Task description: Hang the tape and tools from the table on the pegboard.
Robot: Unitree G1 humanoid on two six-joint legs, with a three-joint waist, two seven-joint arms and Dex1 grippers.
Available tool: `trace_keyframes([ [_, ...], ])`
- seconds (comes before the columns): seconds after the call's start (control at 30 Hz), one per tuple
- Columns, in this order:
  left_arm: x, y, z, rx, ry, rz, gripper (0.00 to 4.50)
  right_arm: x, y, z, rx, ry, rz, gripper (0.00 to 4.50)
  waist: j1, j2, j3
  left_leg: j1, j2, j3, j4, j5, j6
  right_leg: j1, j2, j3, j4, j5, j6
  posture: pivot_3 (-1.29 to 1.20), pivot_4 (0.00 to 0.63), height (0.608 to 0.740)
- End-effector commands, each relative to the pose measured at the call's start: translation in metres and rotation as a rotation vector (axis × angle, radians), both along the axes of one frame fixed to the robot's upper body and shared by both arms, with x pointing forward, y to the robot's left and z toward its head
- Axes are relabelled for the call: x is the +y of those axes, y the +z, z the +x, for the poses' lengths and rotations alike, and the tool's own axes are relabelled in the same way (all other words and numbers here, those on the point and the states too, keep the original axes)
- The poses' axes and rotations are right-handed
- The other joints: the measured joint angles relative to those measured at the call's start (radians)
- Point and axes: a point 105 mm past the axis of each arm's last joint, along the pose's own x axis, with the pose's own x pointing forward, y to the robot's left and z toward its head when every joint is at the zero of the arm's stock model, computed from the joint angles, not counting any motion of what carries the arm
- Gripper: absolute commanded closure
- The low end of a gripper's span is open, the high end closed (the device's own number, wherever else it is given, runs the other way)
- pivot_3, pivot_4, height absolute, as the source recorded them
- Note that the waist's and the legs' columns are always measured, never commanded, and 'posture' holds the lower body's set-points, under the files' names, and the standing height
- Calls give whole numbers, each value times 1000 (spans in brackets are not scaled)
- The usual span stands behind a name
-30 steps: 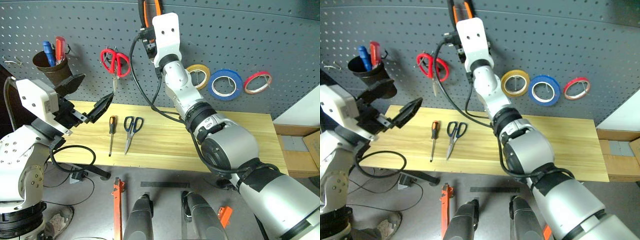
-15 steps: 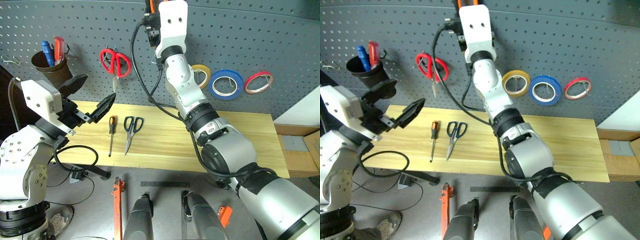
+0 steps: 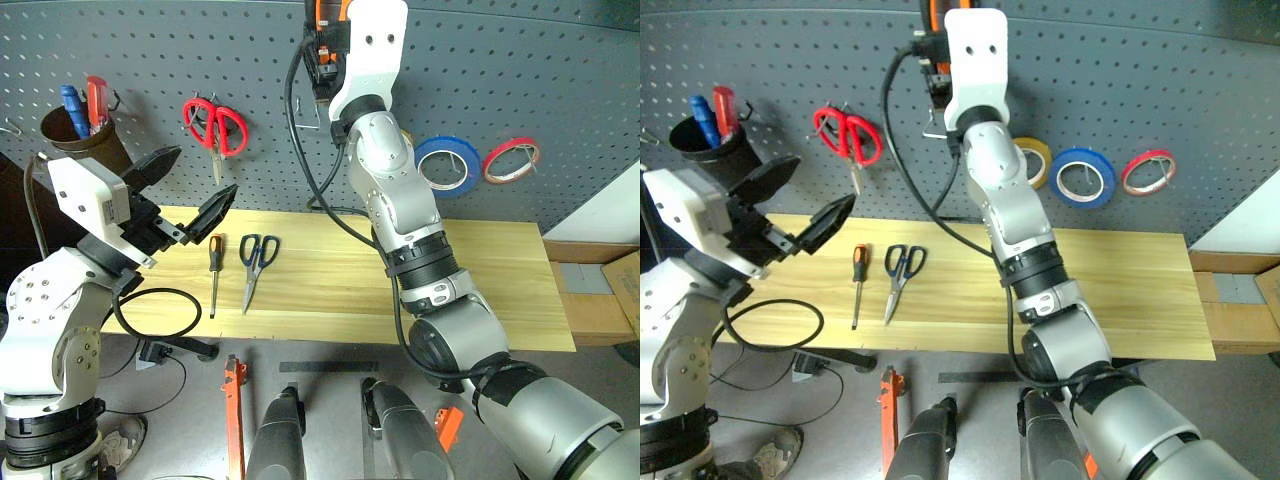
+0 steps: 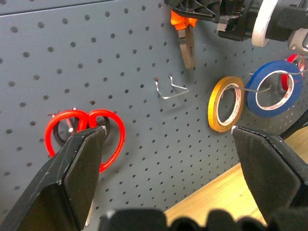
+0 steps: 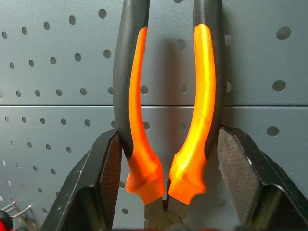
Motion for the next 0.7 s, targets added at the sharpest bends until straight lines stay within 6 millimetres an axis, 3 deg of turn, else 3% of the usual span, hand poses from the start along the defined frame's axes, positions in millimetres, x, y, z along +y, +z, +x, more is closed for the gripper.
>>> trace_keyframes([
  [0.03, 1, 11, -5, -64, 6, 10, 0, 20, 28, -26, -91, 90, 62, 2051, -1, 0, 0, 0, 0, 0, 0, 0, 0, 0, 0, 0, 0, 0, 0, -64, 308, 740],
  [0.37, 6, 13, -5, -76, 28, 15, 0, 60, 24, -39, -194, 118, -41, 2051, -8, 0, 0, 0, 0, 1, 0, 0, 0, -1, 0, 1, 0, 0, 0, -55, 309, 740],
  [0.7, 6, 10, -3, -72, 34, 16, 0, 63, 26, -34, -232, 88, -58, 2051, -8, 0, 0, 0, 0, 1, 0, 0, 0, -2, 0, 1, 0, 0, 0, -59, 306, 740],
])
